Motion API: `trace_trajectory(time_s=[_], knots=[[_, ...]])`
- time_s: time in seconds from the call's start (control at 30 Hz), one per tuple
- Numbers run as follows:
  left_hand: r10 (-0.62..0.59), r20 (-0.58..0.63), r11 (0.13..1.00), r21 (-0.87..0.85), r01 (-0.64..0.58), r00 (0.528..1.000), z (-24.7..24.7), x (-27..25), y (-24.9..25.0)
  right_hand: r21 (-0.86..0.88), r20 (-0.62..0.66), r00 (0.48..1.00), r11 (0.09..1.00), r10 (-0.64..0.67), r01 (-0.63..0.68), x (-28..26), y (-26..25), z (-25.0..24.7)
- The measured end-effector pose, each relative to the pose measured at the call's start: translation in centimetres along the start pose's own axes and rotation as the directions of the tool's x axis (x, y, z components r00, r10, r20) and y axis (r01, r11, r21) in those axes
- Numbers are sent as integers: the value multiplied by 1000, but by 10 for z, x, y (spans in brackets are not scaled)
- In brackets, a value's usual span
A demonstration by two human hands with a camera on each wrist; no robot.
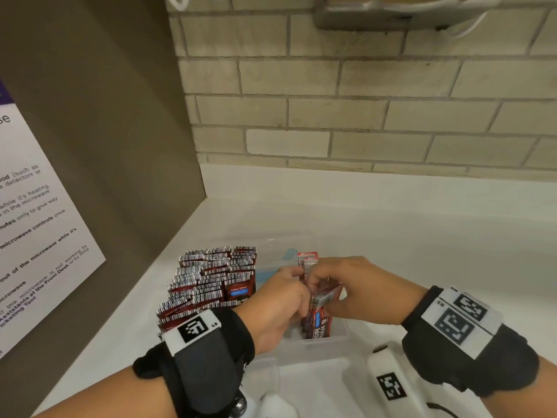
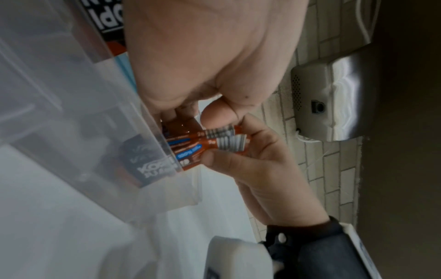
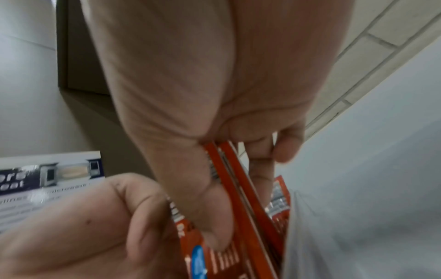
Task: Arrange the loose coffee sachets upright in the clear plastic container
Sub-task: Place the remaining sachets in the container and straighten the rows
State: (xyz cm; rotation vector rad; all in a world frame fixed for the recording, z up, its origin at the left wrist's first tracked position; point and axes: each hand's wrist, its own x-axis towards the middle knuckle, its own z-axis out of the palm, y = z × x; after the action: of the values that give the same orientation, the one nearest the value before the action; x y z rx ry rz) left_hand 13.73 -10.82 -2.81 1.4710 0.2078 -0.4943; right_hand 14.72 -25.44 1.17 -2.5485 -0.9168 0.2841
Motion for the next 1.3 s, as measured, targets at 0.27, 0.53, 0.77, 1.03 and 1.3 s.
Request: trace_trajectory(time_s=[0.27,0.53,0.77,1.03,1.3], knots=[[236,171,965,74,-251,957,3,-40,26,488,13,997,871,-77,61,-3,-5,-49],[444,228,895,-61,-442,867,-24,-77,49,713,-376,925,653,50,254,4,-40,-55],[534,30,845,18,-534,845,-38,-84,45,823,-458,865,467,207,324,14,-71,-4],[497,-60,854,-141,-501,866,-35,-85,28,784,-533,797,520,283,339,29,-68,12],[473,-195,863,-93,-497,859,-34,-80,27,803,-559,774,428,298,415,20,-63,0]])
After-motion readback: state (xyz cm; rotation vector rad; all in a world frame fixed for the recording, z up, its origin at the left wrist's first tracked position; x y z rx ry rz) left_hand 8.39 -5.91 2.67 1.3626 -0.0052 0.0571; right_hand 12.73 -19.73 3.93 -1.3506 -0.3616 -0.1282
